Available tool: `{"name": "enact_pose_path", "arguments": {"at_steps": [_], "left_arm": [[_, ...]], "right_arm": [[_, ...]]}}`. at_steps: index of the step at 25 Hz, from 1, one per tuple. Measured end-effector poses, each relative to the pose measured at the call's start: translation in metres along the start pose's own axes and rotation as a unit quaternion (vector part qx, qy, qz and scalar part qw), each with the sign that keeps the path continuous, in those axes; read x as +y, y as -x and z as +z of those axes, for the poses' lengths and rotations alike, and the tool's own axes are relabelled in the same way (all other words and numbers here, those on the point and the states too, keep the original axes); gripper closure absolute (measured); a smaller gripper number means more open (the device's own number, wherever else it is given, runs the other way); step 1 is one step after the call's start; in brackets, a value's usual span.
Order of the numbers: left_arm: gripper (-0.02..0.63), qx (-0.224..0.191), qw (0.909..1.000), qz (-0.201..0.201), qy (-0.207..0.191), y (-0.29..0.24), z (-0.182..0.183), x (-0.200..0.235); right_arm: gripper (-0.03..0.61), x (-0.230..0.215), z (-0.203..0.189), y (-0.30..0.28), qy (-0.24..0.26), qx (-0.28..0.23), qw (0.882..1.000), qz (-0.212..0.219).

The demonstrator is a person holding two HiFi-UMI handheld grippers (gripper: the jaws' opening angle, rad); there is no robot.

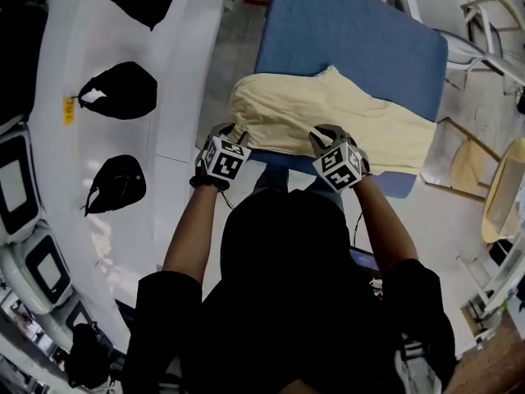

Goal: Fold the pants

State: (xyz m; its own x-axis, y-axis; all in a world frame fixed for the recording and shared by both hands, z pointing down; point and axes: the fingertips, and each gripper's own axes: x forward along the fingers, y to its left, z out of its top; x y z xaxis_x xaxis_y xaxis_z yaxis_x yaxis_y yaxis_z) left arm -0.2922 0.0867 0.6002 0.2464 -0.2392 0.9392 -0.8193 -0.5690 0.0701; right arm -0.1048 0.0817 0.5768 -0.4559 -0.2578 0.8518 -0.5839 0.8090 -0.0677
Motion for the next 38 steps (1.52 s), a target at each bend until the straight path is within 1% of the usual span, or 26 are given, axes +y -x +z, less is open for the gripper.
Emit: {"name": "enact_pose_path", "arguments": {"at_steps": [2, 5, 9, 11, 13, 15, 18, 22, 25, 27, 30, 33, 35, 38], "left_arm": [[0.439, -0.004, 0.9992, -0.007, 0.039, 0.005, -0.017, 0.017], [0.43, -0.009, 0.9951, -0.019, 0.096, 0.008, -0.041, 0.034], [0.422, -0.006, 0.9912, -0.035, 0.127, 0.006, -0.068, 0.037], [0.416, -0.012, 0.9859, -0.055, 0.157, 0.003, -0.073, 0.037], [0.408, -0.027, 0.9772, -0.074, 0.197, 0.0, -0.073, 0.04], [0.407, -0.041, 0.9713, -0.081, 0.22, -0.003, -0.071, 0.046], [0.396, -0.056, 0.9694, -0.092, 0.221, -0.009, -0.063, 0.054], [0.371, -0.063, 0.9641, -0.123, 0.226, -0.023, -0.049, 0.068], [0.346, -0.048, 0.9659, -0.149, 0.206, -0.04, -0.044, 0.076], [0.31, -0.031, 0.9695, -0.16, 0.183, -0.05, -0.042, 0.078], [0.308, -0.02, 0.9735, -0.166, 0.155, -0.057, -0.034, 0.078], [0.308, -0.013, 0.9762, -0.166, 0.138, -0.06, -0.033, 0.074], [0.31, -0.013, 0.9765, -0.164, 0.139, -0.058, -0.033, 0.073], [0.316, -0.02, 0.9736, -0.163, 0.159, -0.05, -0.035, 0.071]], "right_arm": [[0.517, 0.02, 0.022, -0.017, 0.019, 0.002, 1.0, 0.013], [0.52, 0.045, 0.05, -0.038, 0.041, 0.007, 0.999, 0.03], [0.522, 0.069, 0.069, -0.056, 0.055, 0.014, 0.997, 0.052], [0.522, 0.077, 0.073, -0.063, 0.061, 0.02, 0.996, 0.06], [0.522, 0.083, 0.077, -0.07, 0.068, 0.025, 0.995, 0.066], [0.523, 0.087, 0.08, -0.076, 0.076, 0.03, 0.994, 0.07], [0.523, 0.089, 0.082, -0.079, 0.078, 0.035, 0.994, 0.069], [0.523, 0.087, 0.084, -0.075, 0.068, 0.036, 0.995, 0.064], [0.523, 0.085, 0.084, -0.074, 0.058, 0.035, 0.996, 0.063], [0.523, 0.083, 0.082, -0.074, 0.049, 0.036, 0.996, 0.063], [0.523, 0.079, 0.079, -0.077, 0.042, 0.037, 0.996, 0.064], [0.523, 0.076, 0.084, -0.08, 0.04, 0.029, 0.997, 0.066], [0.523, 0.072, 0.093, -0.083, 0.045, 0.022, 0.996, 0.067], [0.522, 0.057, 0.114, -0.091, 0.066, 0.012, 0.995, 0.074]]}}
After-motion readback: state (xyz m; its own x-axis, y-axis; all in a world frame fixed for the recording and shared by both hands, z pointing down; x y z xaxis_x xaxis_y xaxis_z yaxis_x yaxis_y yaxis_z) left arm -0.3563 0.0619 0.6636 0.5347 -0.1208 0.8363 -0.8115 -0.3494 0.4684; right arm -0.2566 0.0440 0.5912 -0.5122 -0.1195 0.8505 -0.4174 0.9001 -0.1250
